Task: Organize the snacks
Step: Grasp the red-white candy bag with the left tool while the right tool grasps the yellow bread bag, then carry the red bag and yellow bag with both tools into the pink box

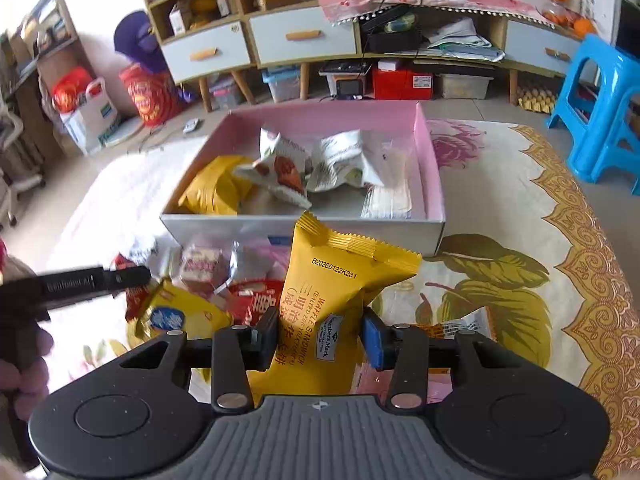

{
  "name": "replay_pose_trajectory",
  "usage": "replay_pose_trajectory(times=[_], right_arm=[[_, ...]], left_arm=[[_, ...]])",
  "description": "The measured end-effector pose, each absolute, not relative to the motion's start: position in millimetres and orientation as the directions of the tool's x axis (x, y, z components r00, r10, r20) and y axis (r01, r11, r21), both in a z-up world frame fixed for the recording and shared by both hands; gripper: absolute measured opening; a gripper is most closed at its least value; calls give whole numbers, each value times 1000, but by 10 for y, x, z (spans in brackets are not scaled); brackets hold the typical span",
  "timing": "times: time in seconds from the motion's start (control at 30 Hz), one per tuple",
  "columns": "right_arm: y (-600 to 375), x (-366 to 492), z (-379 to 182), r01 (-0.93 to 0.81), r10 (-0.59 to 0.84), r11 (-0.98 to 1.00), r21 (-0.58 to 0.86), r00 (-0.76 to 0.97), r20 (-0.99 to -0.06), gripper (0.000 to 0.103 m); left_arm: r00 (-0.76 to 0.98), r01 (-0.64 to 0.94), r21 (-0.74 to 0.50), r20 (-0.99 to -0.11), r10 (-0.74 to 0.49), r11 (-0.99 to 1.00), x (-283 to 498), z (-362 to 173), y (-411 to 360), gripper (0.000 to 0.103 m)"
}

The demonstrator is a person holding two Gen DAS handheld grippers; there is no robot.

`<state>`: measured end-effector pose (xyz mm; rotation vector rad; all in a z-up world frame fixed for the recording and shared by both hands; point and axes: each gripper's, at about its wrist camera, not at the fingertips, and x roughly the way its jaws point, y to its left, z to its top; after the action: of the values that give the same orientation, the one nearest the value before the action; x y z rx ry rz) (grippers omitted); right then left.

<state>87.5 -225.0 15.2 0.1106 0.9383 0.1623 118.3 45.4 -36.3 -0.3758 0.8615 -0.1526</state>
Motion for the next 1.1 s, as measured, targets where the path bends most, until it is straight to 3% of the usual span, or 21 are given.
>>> replay_pose_trajectory(times=[0.3,0.57,0.87,1.1], right_arm=[[-2410,1009,379,-49,219,969,243,629,-746,33],[-2573,1289,513,6,269,925,380,696,-666,33],[-2715,1619,204,159,342,788,595,691,-637,33],[-2819,1750,-43,268,333,714,647,683,-650,34]], left_arm=[[663,-1,-381,-692,-285,925,1129,-184,483,32],[735,55,-327,-626,-260,943,1197,159,374,32],[753,43,-297,-618,-226,954,1571,162,147,32],[768,95,-259,-595,-236,961,1942,162,-115,32]])
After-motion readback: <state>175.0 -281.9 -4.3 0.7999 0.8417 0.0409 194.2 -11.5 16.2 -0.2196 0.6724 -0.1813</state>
